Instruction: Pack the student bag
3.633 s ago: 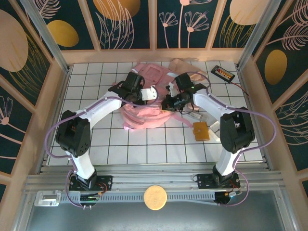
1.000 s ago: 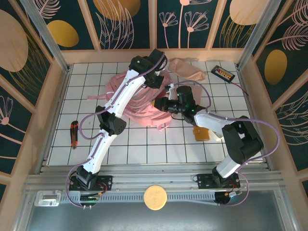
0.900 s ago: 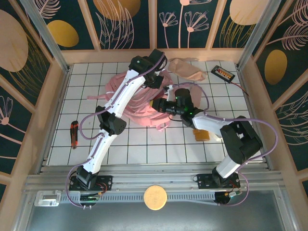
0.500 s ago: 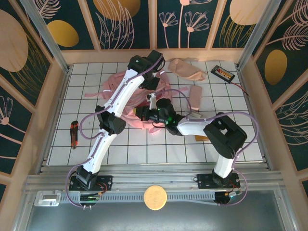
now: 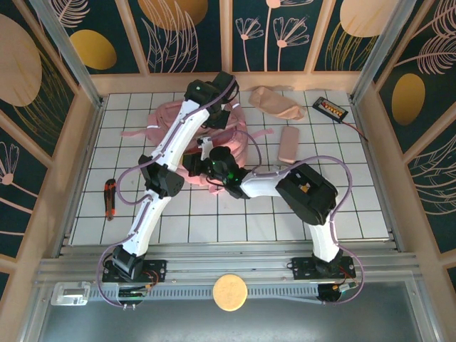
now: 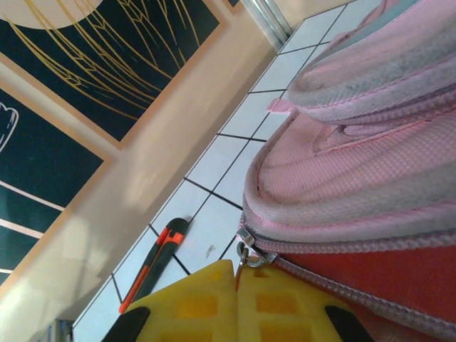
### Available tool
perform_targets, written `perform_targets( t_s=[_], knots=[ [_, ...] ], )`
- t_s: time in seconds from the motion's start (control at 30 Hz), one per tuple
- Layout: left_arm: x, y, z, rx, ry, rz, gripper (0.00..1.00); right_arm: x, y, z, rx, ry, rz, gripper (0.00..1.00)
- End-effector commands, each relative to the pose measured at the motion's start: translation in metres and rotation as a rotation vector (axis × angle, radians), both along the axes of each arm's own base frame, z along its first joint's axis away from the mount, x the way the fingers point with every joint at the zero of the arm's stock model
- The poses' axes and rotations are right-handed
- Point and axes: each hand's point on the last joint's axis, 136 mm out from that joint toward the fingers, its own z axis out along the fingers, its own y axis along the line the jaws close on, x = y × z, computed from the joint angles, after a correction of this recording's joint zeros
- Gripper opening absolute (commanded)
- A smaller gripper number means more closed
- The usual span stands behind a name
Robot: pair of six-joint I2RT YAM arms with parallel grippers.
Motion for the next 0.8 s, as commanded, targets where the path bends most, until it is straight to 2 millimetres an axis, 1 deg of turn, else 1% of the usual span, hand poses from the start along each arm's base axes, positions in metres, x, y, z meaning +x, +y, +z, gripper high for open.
perform_targets(
  t_s=[0.0,0.13,0.17,0.2,0.23,0.27,0.33,0.4,0.43,0.47,0.57,0.6,0.67,0.77],
  knots=[
    [0.056,-0.067,0.083,-0.427,-0.345,0.106,0.0,-0.101,0.067,0.006,0.055,-0.074,0.379,0.0],
    [0.056,-0.071,0.079,-0.436,-0.331,0.097,0.0,-0.093,0.092,-0.005,0.048,-0.081,0.411,0.0],
    [0.055,-0.071,0.079,-0.435,-0.33,0.09,0.0,-0.091,0.094,-0.005,0.056,-0.065,0.42,0.01],
    [0.054,-0.07,0.08,-0.427,-0.33,0.084,0.0,-0.091,0.092,-0.004,0.062,-0.05,0.425,0.09],
    [0.053,-0.069,0.082,-0.418,-0.336,0.073,0.0,-0.091,0.085,0.0,0.062,-0.044,0.425,0.21],
    [0.052,-0.067,0.085,-0.406,-0.342,0.066,0.0,-0.093,0.077,-0.001,0.049,-0.036,0.42,0.27],
    [0.05,-0.066,0.09,-0.4,-0.343,0.023,0.0,-0.098,0.051,0.001,0.007,-0.024,0.398,0.45],
    [0.046,-0.061,0.09,-0.361,-0.341,0.006,0.0,-0.108,0.026,0.009,-0.041,-0.019,0.394,0.52],
    [0.044,-0.061,0.089,-0.345,-0.336,-0.017,0.0,-0.114,0.014,0.011,-0.077,-0.014,0.389,0.53],
    [0.042,-0.059,0.088,-0.331,-0.33,-0.031,0.0,-0.118,0.002,0.008,-0.118,0.0,0.383,0.55],
    [0.036,-0.056,0.089,-0.305,-0.314,-0.052,0.0,-0.13,-0.033,0.017,-0.199,0.025,0.36,0.57],
    [0.035,-0.056,0.091,-0.31,-0.315,-0.06,0.0,-0.129,-0.046,0.02,-0.215,0.039,0.337,0.57],
    [0.033,-0.06,0.096,-0.332,-0.317,-0.078,0.0,-0.124,-0.071,0.031,-0.212,0.075,0.287,0.57],
    [0.029,-0.066,0.097,-0.348,-0.304,-0.118,0.0,-0.101,-0.114,0.051,-0.171,0.143,0.176,0.58]
  ],
)
